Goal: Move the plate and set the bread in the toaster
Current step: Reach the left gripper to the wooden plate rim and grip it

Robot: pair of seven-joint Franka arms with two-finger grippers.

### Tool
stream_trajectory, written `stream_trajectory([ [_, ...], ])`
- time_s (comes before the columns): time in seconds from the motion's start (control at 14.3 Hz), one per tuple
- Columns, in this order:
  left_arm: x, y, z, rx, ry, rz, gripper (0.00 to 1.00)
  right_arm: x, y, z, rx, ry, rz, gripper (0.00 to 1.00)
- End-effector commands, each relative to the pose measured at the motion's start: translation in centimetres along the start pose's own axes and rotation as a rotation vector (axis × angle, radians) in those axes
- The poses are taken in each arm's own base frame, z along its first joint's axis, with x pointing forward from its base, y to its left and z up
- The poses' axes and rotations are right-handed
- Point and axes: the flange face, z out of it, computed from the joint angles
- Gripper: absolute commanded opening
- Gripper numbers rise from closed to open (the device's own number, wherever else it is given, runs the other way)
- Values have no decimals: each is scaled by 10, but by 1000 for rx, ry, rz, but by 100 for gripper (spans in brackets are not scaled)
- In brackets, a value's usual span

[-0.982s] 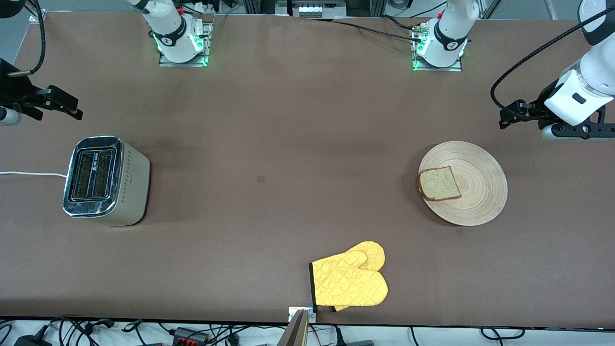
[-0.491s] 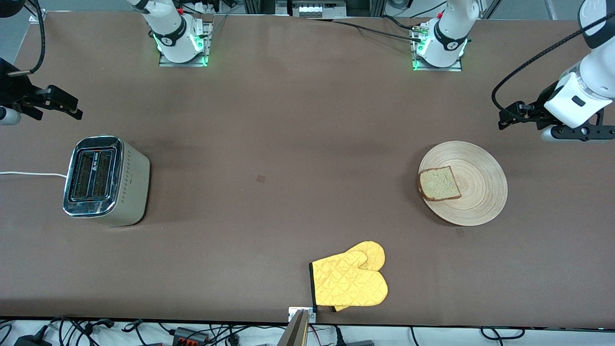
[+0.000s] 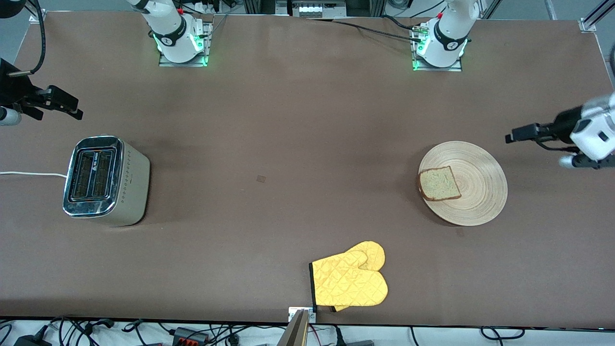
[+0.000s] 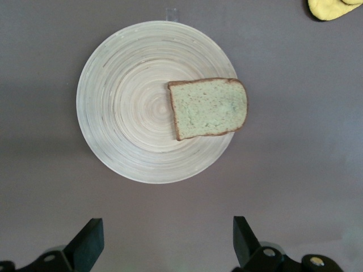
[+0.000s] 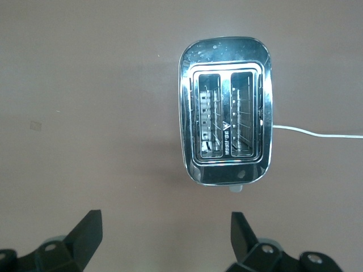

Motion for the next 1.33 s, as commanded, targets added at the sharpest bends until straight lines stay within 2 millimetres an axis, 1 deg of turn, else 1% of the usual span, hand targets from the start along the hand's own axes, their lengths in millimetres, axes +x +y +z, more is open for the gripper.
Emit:
stream_trajectory([
  [0.0, 45, -66, 41, -195, -49, 53, 100, -4, 0, 0, -4, 7, 14, 100],
  [0.07, 51, -88, 62, -243, -68, 42, 100, -4, -1, 0, -2, 7, 13, 100],
  [0.14, 54, -103, 76, -263, -80, 44, 100, -3, -2, 0, -3, 5, 11, 100],
  [0.21, 58, -118, 95, -288, -91, 67, 100, -3, -2, 1, -3, 4, 11, 100],
  [0.28, 61, -139, 117, -316, -95, 93, 100, -3, -2, 1, -3, 4, 11, 100],
  [0.35, 62, -157, 134, -335, -94, 104, 100, -3, -2, 1, -3, 4, 11, 100],
  [0.56, 70, -171, 162, -336, -69, 177, 100, -3, -2, 1, -3, 2, 11, 100],
  [0.63, 71, -179, 173, -350, -63, 206, 100, -3, -2, 2, -3, -2, 11, 100],
  [0.7, 69, -192, 181, -366, -62, 198, 100, -3, -3, 2, -3, -2, 9, 100],
  [0.77, 69, -199, 188, -368, -58, 190, 100, -4, -3, 1, -3, -1, 9, 100],
  [0.98, 72, -204, 203, -373, -48, 219, 100, -3, -2, 1, -3, 1, 11, 100],
  [1.12, 70, -213, 212, -388, -50, 202, 100, -3, -2, 2, -5, -2, 11, 100],
  [1.26, 69, -213, 227, -399, -45, 173, 93, -3, -2, 2, -5, -2, 11, 100],
])
